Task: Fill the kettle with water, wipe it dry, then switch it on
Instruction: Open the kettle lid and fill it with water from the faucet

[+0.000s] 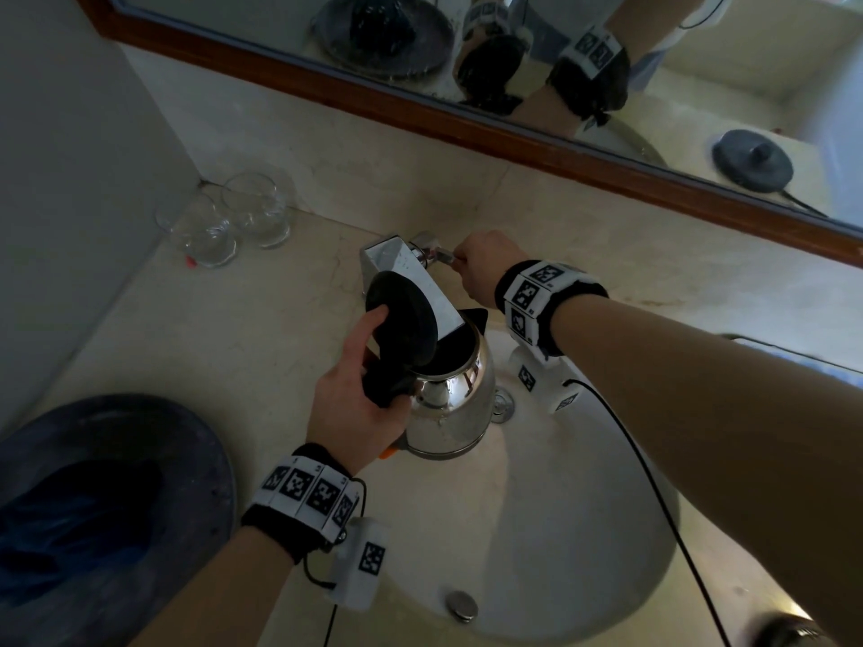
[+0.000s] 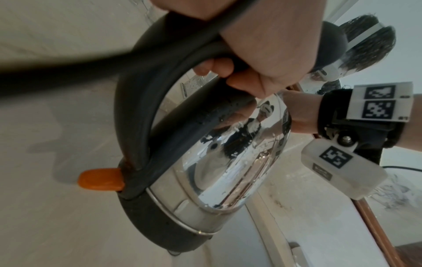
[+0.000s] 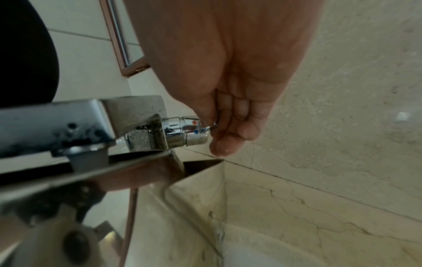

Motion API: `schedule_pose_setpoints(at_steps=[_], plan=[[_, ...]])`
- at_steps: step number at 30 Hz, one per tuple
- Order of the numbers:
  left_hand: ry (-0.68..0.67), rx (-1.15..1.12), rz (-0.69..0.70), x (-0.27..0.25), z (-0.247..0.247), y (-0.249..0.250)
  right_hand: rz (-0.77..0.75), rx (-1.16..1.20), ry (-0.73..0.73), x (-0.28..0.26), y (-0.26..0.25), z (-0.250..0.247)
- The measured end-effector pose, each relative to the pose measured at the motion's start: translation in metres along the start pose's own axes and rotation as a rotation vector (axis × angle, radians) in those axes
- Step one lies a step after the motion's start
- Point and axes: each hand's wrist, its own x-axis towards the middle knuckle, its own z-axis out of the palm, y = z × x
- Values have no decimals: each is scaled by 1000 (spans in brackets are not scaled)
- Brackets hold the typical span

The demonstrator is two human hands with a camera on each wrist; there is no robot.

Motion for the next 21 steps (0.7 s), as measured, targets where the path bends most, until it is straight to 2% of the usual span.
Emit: schedule_pose_setpoints(at_steps=[21], plan=[[8, -19, -8, -1, 0, 2, 24, -7, -17, 0, -2, 0]])
